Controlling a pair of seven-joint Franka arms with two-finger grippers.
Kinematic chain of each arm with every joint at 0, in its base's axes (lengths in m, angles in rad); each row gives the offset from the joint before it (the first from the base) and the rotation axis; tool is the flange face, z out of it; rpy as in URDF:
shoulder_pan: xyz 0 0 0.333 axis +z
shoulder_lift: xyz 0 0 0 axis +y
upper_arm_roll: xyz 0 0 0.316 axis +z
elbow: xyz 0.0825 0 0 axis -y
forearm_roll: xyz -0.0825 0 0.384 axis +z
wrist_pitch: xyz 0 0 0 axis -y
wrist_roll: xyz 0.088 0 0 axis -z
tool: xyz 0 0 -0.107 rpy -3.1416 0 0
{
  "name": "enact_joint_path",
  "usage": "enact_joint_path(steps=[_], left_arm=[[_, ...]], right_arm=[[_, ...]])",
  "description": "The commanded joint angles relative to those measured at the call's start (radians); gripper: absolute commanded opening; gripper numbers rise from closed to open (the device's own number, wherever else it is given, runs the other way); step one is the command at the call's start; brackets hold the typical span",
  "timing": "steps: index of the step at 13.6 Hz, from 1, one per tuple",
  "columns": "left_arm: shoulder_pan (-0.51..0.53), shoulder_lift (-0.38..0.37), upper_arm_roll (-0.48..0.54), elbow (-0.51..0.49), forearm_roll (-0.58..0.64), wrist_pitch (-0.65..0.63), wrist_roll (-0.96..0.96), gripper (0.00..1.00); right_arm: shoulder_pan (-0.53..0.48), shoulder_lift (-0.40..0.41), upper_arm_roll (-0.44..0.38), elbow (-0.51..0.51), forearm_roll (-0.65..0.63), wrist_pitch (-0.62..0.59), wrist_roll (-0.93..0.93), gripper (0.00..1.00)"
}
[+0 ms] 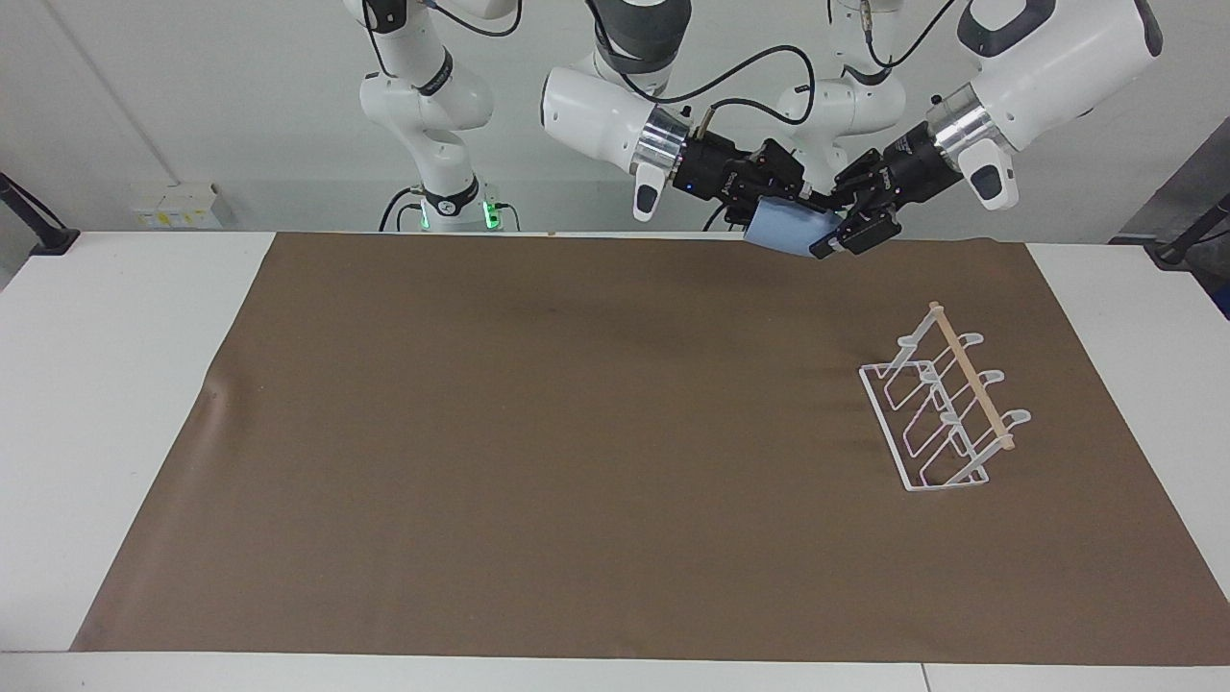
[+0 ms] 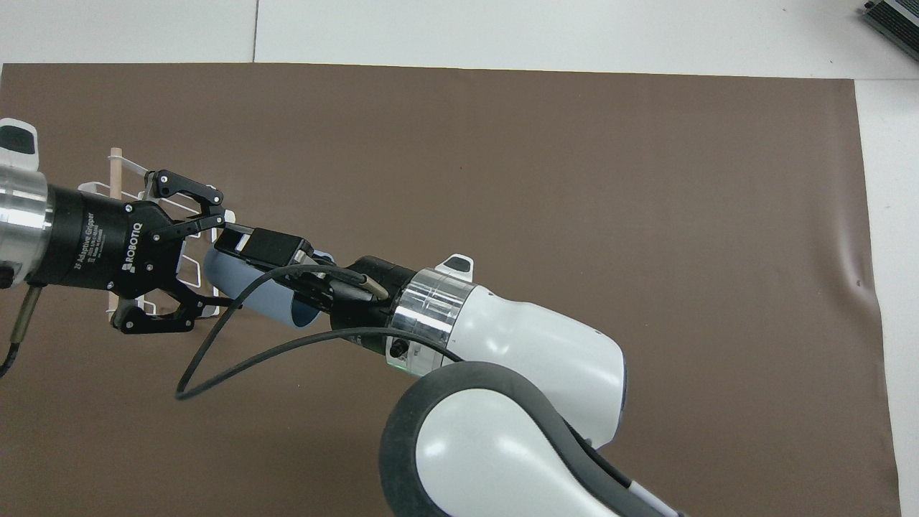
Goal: Hang cup on cup holder
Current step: 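Close the left gripper on the cup held by the right gripper, then open the right gripper and pull it back from the cup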
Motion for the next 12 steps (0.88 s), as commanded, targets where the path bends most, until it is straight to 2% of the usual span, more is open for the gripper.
enact_joint_path(steps=[1, 4, 6, 10, 12], left_arm=[[0.013, -0.025, 0.018, -0.021, 0.013, 0.0, 0.015, 0.0], [0.047, -0.025, 0.018, -0.02, 0.018, 0.008, 0.023, 0.0], [0.069, -0.025, 0.018, -0.016, 0.047, 0.011, 0.038, 0.0], [0.067, -0.022, 0.018, -0.001, 0.212, 0.014, 0.077, 0.0], [0.046, -0.008, 0.007, 0.037, 0.362, 0.037, 0.075, 0.0]], right_arm=[[-0.013, 0.008, 0.013, 0.007, 0.003, 0.007, -0.006, 1.0], [-0.013, 0.01, 0.01, -0.002, -0.129, 0.007, -0.015, 1.0], [-0.019, 0.01, 0.005, -0.02, -0.271, 0.006, -0.035, 1.0], [-0.059, 0.004, -0.03, -0.112, -0.768, -0.005, -0.131, 1.0], [-0.069, 0.002, -0.092, -0.129, -1.061, -0.068, -0.145, 1.0]])
